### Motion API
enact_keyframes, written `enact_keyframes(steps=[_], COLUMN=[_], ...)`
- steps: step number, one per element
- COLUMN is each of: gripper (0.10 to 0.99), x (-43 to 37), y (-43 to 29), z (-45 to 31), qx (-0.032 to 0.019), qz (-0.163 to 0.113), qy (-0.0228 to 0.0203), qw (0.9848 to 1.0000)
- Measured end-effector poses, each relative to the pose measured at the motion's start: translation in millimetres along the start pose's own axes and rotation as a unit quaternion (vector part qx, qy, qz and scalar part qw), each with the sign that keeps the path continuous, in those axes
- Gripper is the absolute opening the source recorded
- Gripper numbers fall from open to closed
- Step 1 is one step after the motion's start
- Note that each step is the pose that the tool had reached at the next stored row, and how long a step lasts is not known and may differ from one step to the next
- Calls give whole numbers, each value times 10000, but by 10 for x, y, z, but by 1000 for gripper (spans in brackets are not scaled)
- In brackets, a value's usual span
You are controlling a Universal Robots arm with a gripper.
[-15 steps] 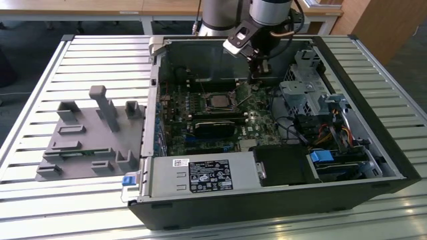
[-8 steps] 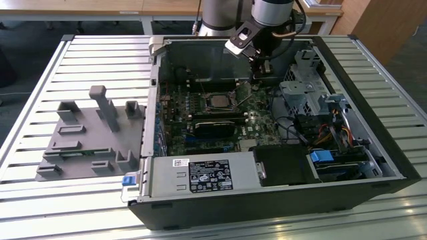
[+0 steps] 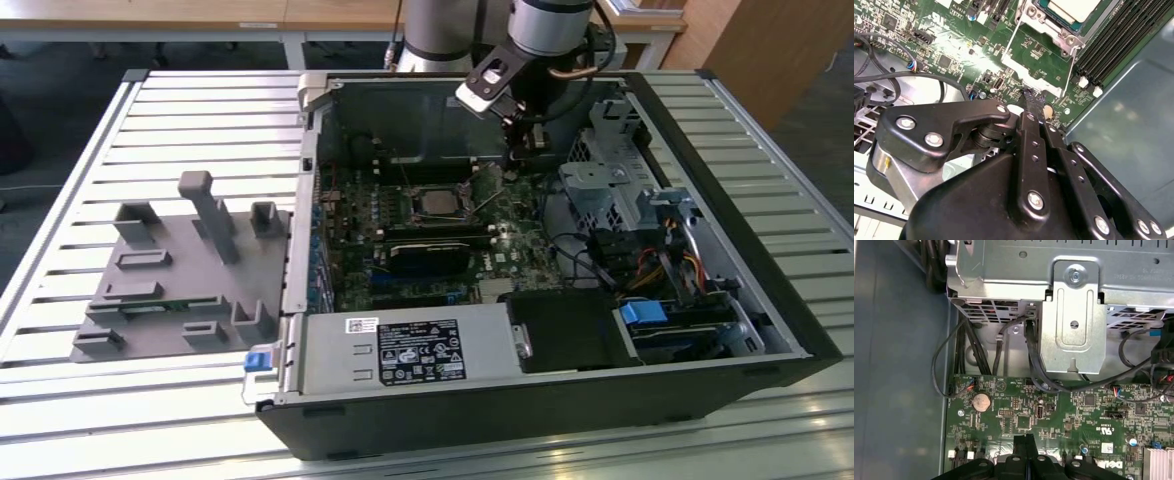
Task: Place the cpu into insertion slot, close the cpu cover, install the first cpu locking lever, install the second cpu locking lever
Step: 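Close the cpu cover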
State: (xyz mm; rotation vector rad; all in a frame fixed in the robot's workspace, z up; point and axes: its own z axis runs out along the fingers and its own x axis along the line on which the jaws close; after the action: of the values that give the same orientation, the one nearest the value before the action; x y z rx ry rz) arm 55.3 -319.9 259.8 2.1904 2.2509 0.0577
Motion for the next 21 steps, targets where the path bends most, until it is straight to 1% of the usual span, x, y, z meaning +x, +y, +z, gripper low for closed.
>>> enact_keyframes(steps=[2,11,19,21], gripper=[106,106,106,106], x=[2,3,2,1], y=[14,60,71,70], z=[15,85,169,178], qx=[14,49,73,77], qz=[0,1,2,2], qy=[0,1,2,1], qw=[10000,10000,10000,10000])
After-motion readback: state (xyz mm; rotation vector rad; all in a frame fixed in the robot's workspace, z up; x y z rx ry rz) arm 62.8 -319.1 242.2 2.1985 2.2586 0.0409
